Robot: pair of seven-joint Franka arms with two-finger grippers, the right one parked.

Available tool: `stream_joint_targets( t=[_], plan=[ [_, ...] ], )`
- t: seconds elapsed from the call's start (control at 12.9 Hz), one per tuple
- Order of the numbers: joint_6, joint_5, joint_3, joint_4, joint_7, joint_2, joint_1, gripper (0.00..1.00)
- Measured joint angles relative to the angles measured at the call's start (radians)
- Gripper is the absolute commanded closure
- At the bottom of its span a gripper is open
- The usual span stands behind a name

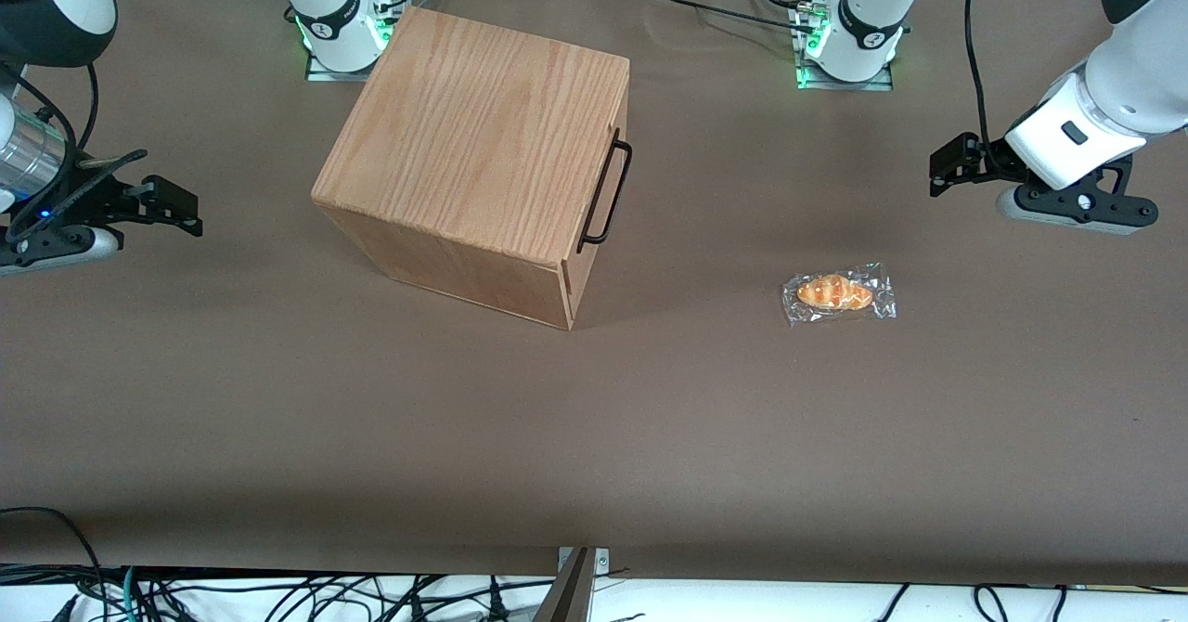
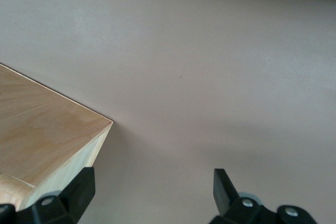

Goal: Open top drawer with left arm

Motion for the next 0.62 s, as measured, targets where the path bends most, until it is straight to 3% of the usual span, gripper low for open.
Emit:
stream_joint_targets(
  t=[0.62],
  plan=[
    [-0.008,0.000,-0.002,0.000,0.000,0.000,-0.001,0.00]
  ],
)
